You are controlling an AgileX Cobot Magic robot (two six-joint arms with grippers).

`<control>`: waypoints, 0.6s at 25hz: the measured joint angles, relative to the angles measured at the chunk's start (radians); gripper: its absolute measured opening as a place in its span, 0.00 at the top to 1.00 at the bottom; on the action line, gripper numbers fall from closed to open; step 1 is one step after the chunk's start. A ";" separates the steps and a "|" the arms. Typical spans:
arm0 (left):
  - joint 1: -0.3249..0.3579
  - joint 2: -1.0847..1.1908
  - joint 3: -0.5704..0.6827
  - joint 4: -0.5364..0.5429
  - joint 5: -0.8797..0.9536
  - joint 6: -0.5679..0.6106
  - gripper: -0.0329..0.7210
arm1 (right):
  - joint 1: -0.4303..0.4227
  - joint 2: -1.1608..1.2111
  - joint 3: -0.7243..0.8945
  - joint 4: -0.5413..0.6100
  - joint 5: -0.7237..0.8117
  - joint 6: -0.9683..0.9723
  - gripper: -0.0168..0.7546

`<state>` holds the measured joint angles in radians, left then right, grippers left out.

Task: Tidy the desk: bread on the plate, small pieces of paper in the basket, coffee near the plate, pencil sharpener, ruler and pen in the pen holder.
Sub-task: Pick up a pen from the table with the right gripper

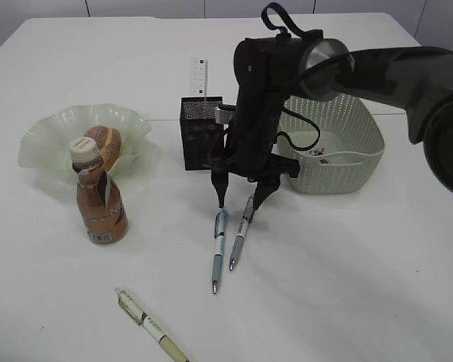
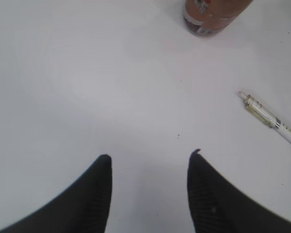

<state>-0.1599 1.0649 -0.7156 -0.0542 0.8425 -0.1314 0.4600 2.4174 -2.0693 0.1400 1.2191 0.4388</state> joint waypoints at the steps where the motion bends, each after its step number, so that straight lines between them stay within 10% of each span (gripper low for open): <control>1: 0.000 0.000 0.000 0.000 0.000 0.000 0.47 | 0.000 0.005 0.000 -0.006 0.000 0.004 0.40; 15: 0.000 0.000 0.000 0.000 -0.011 0.000 0.47 | 0.000 0.051 -0.002 -0.040 0.000 0.077 0.39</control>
<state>-0.1599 1.0649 -0.7156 -0.0542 0.8311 -0.1314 0.4600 2.4687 -2.0709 0.0997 1.2191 0.5159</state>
